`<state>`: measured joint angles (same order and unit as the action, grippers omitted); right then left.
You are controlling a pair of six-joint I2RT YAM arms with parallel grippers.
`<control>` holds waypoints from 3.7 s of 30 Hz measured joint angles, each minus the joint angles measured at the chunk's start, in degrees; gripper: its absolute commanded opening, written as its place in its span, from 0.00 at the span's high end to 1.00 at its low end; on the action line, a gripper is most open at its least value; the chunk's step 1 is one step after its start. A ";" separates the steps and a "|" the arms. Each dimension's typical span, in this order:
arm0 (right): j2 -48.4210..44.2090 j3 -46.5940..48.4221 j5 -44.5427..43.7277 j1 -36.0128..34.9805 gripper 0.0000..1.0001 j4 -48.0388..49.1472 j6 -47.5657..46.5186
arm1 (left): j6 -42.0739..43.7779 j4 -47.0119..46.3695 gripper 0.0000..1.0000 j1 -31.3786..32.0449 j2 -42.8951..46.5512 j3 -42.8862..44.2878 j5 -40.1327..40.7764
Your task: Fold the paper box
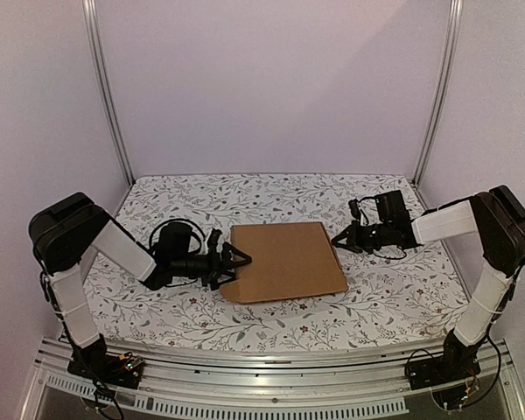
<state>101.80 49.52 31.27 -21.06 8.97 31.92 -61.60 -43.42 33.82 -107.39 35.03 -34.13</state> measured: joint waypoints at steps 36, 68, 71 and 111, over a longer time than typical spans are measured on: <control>-1.97 -0.09 -3.67 -0.33 0.88 -3.82 -2.60 | 0.46 4.70 0.38 -2.27 -3.61 7.93 -5.33; -36.92 5.14 -3.08 -7.17 0.01 -26.05 -23.23 | 1.86 19.02 0.57 -2.49 23.28 2.25 -14.60; -36.61 8.13 0.28 -7.48 0.01 -28.52 -24.30 | 0.46 19.06 0.59 -2.49 25.38 1.73 -16.44; -49.48 -4.17 -60.48 -61.66 0.01 -25.62 -95.71 | -12.92 8.33 0.63 -7.39 38.64 -6.95 -33.27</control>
<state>52.31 45.34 -29.21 -82.72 -16.64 -63.79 -74.52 -35.09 26.44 -68.75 28.08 -67.40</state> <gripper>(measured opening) 0.988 0.612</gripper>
